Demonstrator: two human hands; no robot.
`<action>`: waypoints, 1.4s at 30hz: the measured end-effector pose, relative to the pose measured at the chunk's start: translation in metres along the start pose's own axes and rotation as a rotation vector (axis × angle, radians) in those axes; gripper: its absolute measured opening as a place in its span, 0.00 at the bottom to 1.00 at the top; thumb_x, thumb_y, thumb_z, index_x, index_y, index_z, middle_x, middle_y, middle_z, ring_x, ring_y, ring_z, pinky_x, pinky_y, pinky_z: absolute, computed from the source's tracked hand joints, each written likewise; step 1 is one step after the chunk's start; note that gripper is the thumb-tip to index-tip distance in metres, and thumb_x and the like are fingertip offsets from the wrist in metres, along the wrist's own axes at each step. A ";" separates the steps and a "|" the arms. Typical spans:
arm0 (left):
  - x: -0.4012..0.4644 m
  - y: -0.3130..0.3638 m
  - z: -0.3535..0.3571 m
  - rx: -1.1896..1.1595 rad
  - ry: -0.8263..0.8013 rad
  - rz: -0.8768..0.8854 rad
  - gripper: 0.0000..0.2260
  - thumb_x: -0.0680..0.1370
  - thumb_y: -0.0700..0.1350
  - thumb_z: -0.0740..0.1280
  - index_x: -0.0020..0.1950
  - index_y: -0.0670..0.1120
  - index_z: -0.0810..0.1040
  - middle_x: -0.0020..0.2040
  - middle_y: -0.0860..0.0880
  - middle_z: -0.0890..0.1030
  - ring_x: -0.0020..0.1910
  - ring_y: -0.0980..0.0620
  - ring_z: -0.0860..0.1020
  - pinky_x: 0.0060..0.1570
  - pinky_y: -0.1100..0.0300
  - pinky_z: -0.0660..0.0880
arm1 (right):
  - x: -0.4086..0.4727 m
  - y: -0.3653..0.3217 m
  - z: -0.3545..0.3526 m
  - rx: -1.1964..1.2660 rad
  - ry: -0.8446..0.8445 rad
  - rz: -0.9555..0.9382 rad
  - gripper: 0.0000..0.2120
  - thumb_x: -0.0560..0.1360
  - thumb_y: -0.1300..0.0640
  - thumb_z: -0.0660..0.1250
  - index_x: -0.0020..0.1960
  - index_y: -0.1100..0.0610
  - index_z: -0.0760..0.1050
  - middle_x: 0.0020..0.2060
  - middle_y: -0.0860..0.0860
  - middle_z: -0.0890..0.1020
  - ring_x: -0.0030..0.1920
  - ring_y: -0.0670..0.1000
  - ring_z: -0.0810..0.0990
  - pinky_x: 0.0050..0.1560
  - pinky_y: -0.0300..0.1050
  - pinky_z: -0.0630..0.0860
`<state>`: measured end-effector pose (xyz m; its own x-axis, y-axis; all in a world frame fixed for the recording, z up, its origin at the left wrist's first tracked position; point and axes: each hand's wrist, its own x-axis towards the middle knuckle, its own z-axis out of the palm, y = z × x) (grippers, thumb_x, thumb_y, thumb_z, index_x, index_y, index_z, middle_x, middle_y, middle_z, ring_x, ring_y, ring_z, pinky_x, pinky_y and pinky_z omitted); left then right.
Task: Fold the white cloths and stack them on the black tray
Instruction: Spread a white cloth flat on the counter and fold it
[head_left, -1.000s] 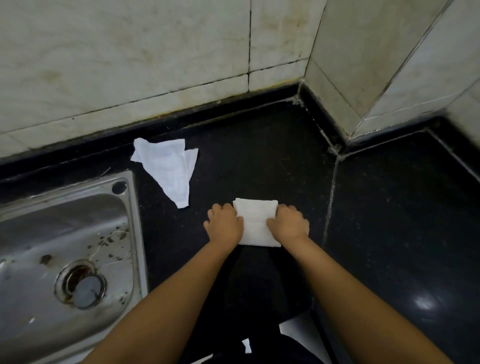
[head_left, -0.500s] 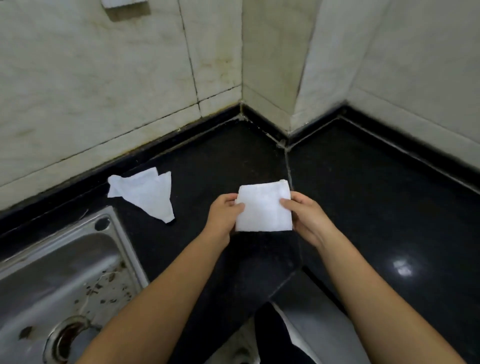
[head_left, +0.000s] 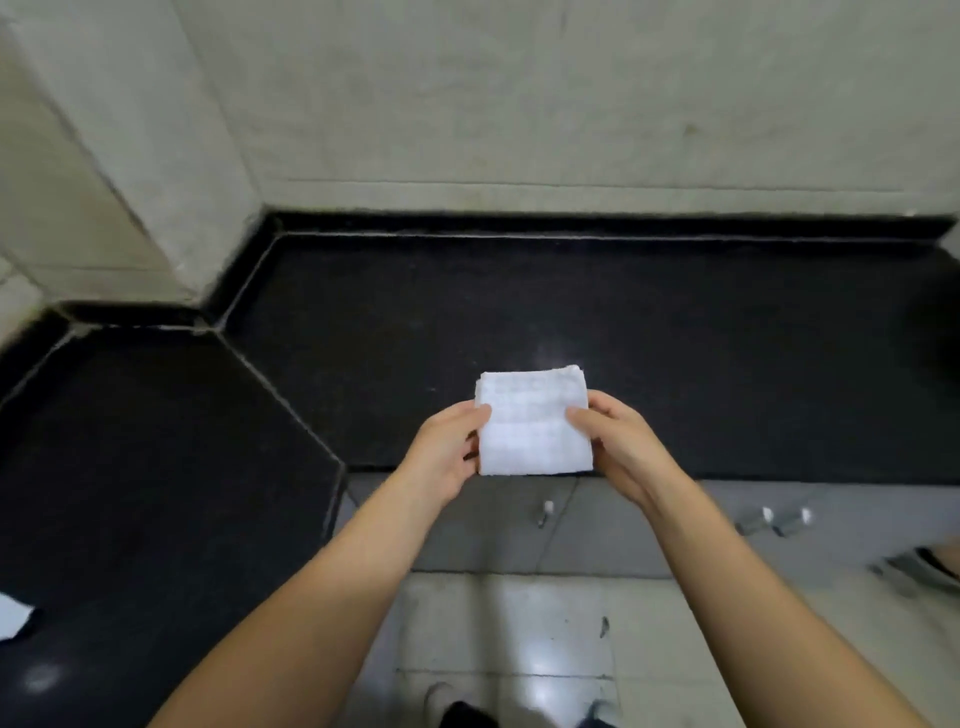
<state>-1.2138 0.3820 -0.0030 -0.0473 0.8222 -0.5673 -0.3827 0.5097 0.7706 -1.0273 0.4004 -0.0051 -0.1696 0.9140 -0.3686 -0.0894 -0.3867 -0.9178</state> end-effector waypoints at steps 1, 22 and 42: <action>0.000 -0.008 0.026 0.057 -0.052 0.003 0.05 0.80 0.39 0.62 0.51 0.45 0.77 0.47 0.47 0.82 0.46 0.50 0.80 0.52 0.51 0.76 | -0.014 0.001 -0.026 0.022 0.060 -0.013 0.09 0.78 0.64 0.61 0.54 0.58 0.78 0.48 0.53 0.84 0.47 0.52 0.83 0.44 0.47 0.78; -0.111 -0.263 0.525 0.407 -0.710 -0.164 0.07 0.80 0.39 0.61 0.44 0.46 0.76 0.41 0.47 0.79 0.37 0.53 0.78 0.38 0.59 0.76 | -0.312 0.023 -0.497 0.267 0.849 -0.118 0.07 0.79 0.62 0.61 0.52 0.55 0.76 0.42 0.50 0.80 0.40 0.49 0.78 0.39 0.42 0.74; 0.074 -0.177 0.936 0.517 -0.815 0.138 0.05 0.80 0.40 0.61 0.48 0.42 0.76 0.45 0.45 0.79 0.44 0.48 0.78 0.47 0.50 0.78 | -0.122 -0.205 -0.858 0.207 0.836 -0.302 0.07 0.78 0.65 0.61 0.48 0.58 0.78 0.41 0.52 0.82 0.32 0.44 0.82 0.31 0.36 0.77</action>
<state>-0.2865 0.5900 0.0906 0.6658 0.7072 -0.2376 0.0401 0.2841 0.9580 -0.1462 0.4732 0.1013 0.6492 0.7395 -0.1779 -0.2027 -0.0571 -0.9776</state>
